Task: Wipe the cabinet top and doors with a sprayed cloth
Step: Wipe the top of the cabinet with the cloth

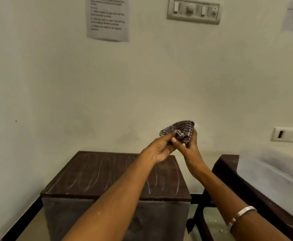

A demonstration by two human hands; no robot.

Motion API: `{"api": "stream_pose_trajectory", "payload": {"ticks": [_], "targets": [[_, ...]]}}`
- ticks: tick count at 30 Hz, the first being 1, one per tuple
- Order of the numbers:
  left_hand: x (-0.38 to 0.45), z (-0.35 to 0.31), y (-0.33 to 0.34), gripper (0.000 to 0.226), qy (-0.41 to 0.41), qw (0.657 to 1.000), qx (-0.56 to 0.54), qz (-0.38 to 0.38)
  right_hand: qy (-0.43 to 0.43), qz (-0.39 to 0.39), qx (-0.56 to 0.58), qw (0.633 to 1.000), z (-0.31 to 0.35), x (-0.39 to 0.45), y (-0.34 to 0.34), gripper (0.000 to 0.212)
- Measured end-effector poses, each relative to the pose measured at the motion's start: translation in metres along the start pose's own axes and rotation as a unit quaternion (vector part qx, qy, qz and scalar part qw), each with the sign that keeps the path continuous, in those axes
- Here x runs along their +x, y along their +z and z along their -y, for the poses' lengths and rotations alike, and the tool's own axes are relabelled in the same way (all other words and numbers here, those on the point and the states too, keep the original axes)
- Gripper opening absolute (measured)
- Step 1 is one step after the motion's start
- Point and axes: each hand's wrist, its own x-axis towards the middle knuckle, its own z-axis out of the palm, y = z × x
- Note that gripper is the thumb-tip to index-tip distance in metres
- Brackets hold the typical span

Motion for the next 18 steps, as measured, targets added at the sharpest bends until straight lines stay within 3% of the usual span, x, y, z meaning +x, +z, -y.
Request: {"api": "stream_pose_trajectory", "payload": {"ticks": [5, 8, 10, 12, 16, 18], "targets": [[0.000, 0.009, -0.026, 0.017, -0.044, 0.995, 0.082, -0.019, 0.021, -0.056, 0.000, 0.998, -0.044, 0.004, 0.024, 0.101], [0.004, 0.014, -0.044, 0.039, -0.098, 0.955, 0.275, -0.051, 0.050, -0.100, 0.011, 0.994, -0.071, 0.007, 0.033, 0.085], [0.007, 0.019, -0.060, 0.063, -0.135, 0.886, 0.437, -0.079, 0.058, -0.134, 0.000, 0.989, -0.089, 0.015, 0.034, 0.069], [0.012, 0.029, -0.083, 0.076, -0.105, 0.804, 0.574, -0.118, 0.074, -0.131, -0.064, 0.987, -0.106, 0.027, 0.032, 0.059], [0.007, 0.061, -0.154, 0.052, 0.079, 0.570, 0.801, -0.165, 0.134, -0.080, -0.236, 0.959, -0.141, 0.047, 0.020, 0.046], [0.002, 0.077, -0.184, 0.049, 0.147, 0.521, 0.824, -0.170, 0.148, -0.056, -0.328, 0.931, -0.157, 0.059, 0.013, 0.045]]}}
